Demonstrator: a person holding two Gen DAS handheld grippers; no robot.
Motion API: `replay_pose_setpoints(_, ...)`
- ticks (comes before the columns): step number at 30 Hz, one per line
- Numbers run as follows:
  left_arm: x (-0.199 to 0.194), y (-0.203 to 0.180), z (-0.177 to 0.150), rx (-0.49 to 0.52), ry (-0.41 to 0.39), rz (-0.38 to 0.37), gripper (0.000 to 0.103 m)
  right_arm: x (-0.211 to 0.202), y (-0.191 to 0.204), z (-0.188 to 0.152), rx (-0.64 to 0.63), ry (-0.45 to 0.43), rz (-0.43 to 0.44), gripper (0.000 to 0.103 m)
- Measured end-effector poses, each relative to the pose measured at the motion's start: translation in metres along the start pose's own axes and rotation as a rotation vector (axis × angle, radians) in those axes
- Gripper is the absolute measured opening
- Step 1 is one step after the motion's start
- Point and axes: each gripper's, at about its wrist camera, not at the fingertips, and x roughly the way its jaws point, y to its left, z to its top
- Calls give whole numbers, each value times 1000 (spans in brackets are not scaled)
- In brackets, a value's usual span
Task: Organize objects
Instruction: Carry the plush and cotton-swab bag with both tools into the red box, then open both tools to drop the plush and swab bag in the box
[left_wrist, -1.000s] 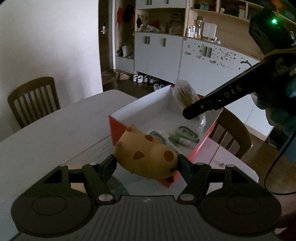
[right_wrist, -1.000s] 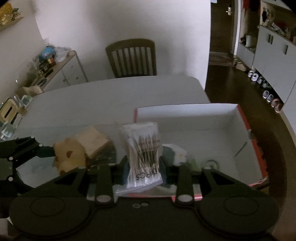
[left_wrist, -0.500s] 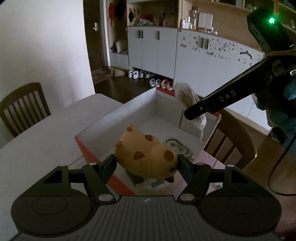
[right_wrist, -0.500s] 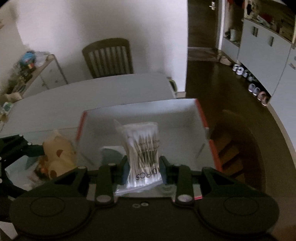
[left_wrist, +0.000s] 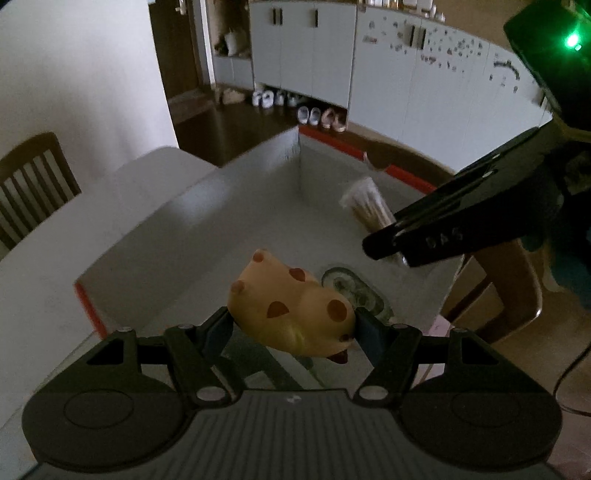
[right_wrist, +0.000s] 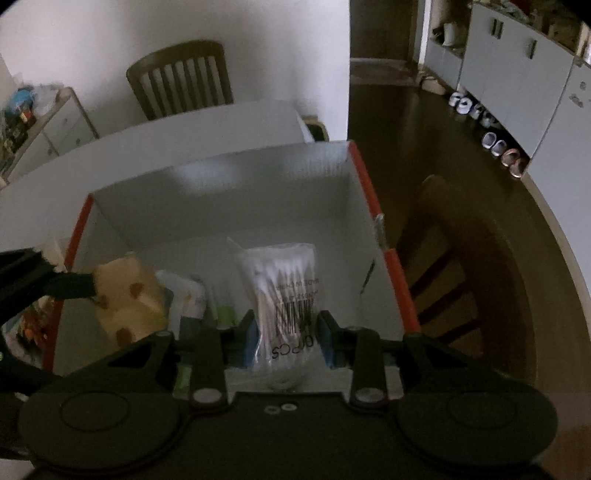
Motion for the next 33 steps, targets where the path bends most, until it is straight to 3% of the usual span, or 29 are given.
replay_pose_setpoints(7, 35, -5, 8, 2, 92, 5, 71, 23, 1, -1, -21, 58, -24, 33)
replay_pose_setpoints(13, 47, 4, 12, -69, 146, -66, 71, 41, -3, 0, 13, 101, -30, 33)
replay_pose_setpoints(25, 55, 30, 5, -200, 195, -97, 72, 42, -17, 3, 84, 118, 13, 35)
replay_pose_setpoints(33, 56, 23, 8, -165, 182, -84, 73, 31, -20, 0, 99, 80, 46, 44)
